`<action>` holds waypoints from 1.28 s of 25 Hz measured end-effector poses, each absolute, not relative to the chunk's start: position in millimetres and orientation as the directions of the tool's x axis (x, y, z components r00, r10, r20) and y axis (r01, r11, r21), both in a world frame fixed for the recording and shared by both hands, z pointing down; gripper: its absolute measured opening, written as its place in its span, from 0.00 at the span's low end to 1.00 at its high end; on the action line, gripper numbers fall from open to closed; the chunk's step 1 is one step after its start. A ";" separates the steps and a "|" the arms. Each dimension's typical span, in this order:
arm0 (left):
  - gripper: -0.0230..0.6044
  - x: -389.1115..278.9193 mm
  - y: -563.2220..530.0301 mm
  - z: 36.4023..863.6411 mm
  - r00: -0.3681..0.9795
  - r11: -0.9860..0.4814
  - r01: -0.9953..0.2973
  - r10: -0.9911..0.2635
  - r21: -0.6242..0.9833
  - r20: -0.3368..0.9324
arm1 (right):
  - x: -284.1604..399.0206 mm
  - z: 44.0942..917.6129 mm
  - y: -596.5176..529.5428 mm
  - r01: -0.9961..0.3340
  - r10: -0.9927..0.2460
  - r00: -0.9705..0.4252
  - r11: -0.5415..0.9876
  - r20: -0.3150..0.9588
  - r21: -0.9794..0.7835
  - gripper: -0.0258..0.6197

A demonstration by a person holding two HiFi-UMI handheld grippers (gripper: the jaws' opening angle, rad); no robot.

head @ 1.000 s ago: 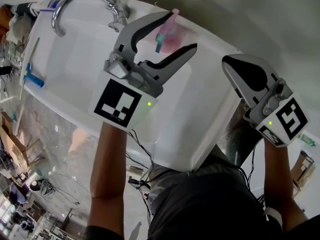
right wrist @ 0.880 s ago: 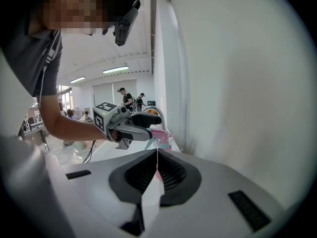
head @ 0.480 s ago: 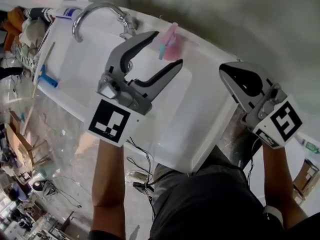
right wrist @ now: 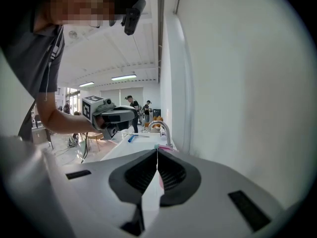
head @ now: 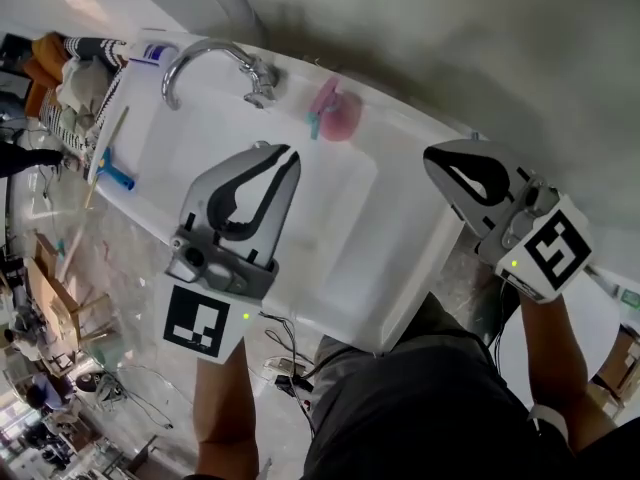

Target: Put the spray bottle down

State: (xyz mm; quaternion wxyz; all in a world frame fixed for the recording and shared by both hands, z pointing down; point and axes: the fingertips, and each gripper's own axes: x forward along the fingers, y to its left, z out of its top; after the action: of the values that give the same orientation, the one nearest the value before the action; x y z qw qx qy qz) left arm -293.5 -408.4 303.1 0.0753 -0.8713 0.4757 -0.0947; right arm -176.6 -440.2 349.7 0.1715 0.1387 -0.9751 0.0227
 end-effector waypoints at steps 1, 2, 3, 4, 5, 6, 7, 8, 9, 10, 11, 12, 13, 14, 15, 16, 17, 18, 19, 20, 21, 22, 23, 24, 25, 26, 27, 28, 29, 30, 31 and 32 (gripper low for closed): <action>0.06 -292.6 -404.5 297.8 0.522 -0.528 -0.821 -0.848 -0.216 0.089 | -177.0 345.4 -438.6 -0.271 -0.258 -0.906 0.963 0.335 0.009 0.05; 0.05 -290.9 -400.8 292.4 0.518 -0.523 -0.827 -0.851 -0.206 0.083 | -177.0 341.5 -436.6 -0.262 -0.251 -0.909 0.965 0.332 0.014 0.05; 0.04 -288.3 -397.1 287.5 0.517 -0.522 -0.831 -0.853 -0.193 0.079 | -176.6 337.6 -434.5 -0.253 -0.244 -0.912 0.967 0.329 0.018 0.05; 0.04 -285.0 -393.3 283.6 0.517 -0.522 -0.834 -0.853 -0.181 0.077 | -176.0 334.0 -432.3 -0.244 -0.238 -0.915 0.969 0.326 0.021 0.05; 0.04 -281.3 -389.3 281.1 0.517 -0.522 -0.835 -0.853 -0.173 0.079 | -175.0 330.7 -430.2 -0.237 -0.232 -0.918 0.971 0.323 0.024 0.05; 0.04 -277.7 -385.1 279.6 0.515 -0.521 -0.837 -0.853 -0.168 0.082 | -173.9 327.7 -428.2 -0.230 -0.227 -0.920 0.973 0.320 0.028 0.05; 0.04 -274.3 -380.9 278.7 0.513 -0.520 -0.839 -0.854 -0.163 0.085 | -172.8 324.8 -426.3 -0.224 -0.222 -0.922 0.974 0.317 0.032 0.05; 0.04 -271.2 -376.7 277.9 0.511 -0.518 -0.842 -0.855 -0.153 0.086 | -171.9 321.8 -424.2 -0.217 -0.218 -0.924 0.975 0.314 0.037 0.05; 0.04 -267.9 -372.2 276.9 0.510 -0.517 -0.845 -0.856 -0.138 0.084 | -170.9 318.6 -421.8 -0.210 -0.213 -0.926 0.977 0.311 0.043 0.05; 0.04 -264.3 -367.6 275.7 0.510 -0.516 -0.848 -0.856 -0.118 0.082 | -169.7 315.5 -418.8 -0.203 -0.208 -0.928 0.978 0.309 0.050 0.05; 0.04 -260.3 -362.7 274.0 0.510 -0.516 -0.851 -0.857 -0.097 0.078 | -168.3 312.0 -415.2 -0.195 -0.203 -0.929 0.979 0.309 0.057 0.05; 0.04 -256.2 -357.5 271.5 0.511 -0.516 -0.853 -0.856 -0.080 0.076 | -166.7 308.0 -411.0 -0.188 -0.197 -0.931 0.980 0.307 0.061 0.05; 0.04 -252.1 -352.1 268.4 0.512 -0.516 -0.854 -0.856 -0.071 0.074 | -165.3 303.5 -406.5 -0.179 -0.190 -0.933 0.982 0.304 0.063 0.05; 0.04 -248.3 -347.2 265.0 0.512 -0.516 -0.854 -0.856 -0.069 0.073 | -163.9 298.8 -402.1 -0.170 -0.182 -0.936 0.983 0.301 0.065 0.05; 0.04 -244.9 -343.0 261.8 0.512 -0.516 -0.854 -0.856 -0.070 0.072 | -162.8 294.3 -398.2 -0.162 -0.175 -0.939 0.984 0.297 0.068 0.05; 0.04 -241.9 -339.4 259.2 0.510 -0.515 -0.854 -0.857 -0.072 0.072 | -161.8 290.4 -394.6 -0.155 -0.168 -0.942 0.986 0.291 0.070 0.05; 0.04 -239.3 -336.2 257.2 0.507 -0.512 -0.856 -0.859 -0.073 0.071 | -160.8 287.4 -391.3 -0.147 -0.162 -0.944 0.986 0.287 0.072 0.05; 0.04 -237.1 -333.0 255.5 0.504 -0.508 -0.858 -0.861 -0.074 0.071 | -159.9 285.5 -388.1 -0.139 -0.155 -0.946 0.987 0.284 0.074 0.05; 0.04 -235.4 -329.7 254.0 0.499 -0.504 -0.860 -0.864 -0.077 0.070 | -159.2 284.4 -385.1 -0.130 -0.147 -0.947 0.988 0.285 0.078 0.05; 0.04 -234.0 -326.4 252.3 0.494 -0.499 -0.863 -0.866 -0.081 0.071 | -158.7 283.3 -382.6 -0.121 -0.140 -0.948 0.989 0.286 0.080 0.05; 0.04 -232.4 -323.4 250.4 0.491 -0.496 -0.864 -0.868 -0.086 0.072 | -158.1 281.8 -380.3 -0.115 -0.133 -0.948 0.990 0.288 0.081 0.05; 0.04 -230.3 -320.6 248.3 0.490 -0.495 -0.864 -0.869 -0.091 0.073 | -157.0 279.2 -378.3 -0.111 -0.130 -0.949 0.991 0.288 0.079 0.05; 0.04 -227.8 -318.0 246.3 0.490 -0.496 -0.863 -0.868 -0.095 0.075 | -155.4 275.7 -376.5 -0.111 -0.129 -0.949 0.991 0.287 0.077 0.05; 0.04 -225.7 -315.7 244.6 0.491 -0.496 -0.862 -0.868 -0.098 0.078 | -153.5 272.0 -374.9 -0.112 -0.129 -0.950 0.991 0.286 0.075 0.05; 0.04 -224.4 -313.4 243.2 0.489 -0.495 -0.863 -0.869 -0.100 0.081 | -151.7 269.0 -373.2 -0.110 -0.127 -0.950 0.991 0.287 0.075 0.05; 0.04 -224.1 -311.3 242.2 0.483 -0.490 -0.866 -0.872 -0.102 0.083 | -150.6 266.9 -371.7 -0.105 -0.122 -0.950 0.992 0.289 0.076 0.05; 0.04 -224.5 -309.3 241.6 0.476 -0.482 -0.870 -0.876 -0.104 0.084 | -149.9 265.7 -370.3 -0.097 -0.115 -0.950 0.992 0.291 0.077 0.05; 0.04 -225.0 -307.5 241.2 0.469 -0.476 -0.873 -0.879 -0.106 0.083 | -149.3 265.1 -368.7 -0.091 -0.110 -0.950 0.993 0.292 0.077 0.05; 0.04 -225.3 -305.7 241.1 0.466 -0.473 -0.875 -0.881 -0.107 0.082 | -148.4 265.2 -367.0 -0.089 -0.107 -0.950 0.993 0.294 0.077 0.05; 0.04 -225.3 -303.8 241.5 0.465 -0.472 -0.875 -0.882 -0.107 0.080 | -147.5 265.8 -365.0 -0.088 -0.108 -0.949 0.993 0.296 0.078 0.05; 0.04 -225.4 -301.4 242.2 0.465 -0.472 -0.875 -0.882 -0.107 0.079 | -146.7 267.1 -362.6 -0.089 -0.109 -0.948 0.993 0.299 0.080 0.05; 0.04 -225.6 -298.3 243.3 0.466 -0.472 -0.875 -0.881 -0.106 0.078 | -146.1 269.3 -359.6 -0.088 -0.110 -0.947 0.993 0.303 0.084 0.05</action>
State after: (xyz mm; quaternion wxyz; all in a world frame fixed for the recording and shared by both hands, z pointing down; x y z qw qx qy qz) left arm -225.6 -298.3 243.3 0.0254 -0.8557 0.5132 -0.0611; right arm -146.1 -359.6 269.3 0.1555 0.0502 -0.9860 -0.0346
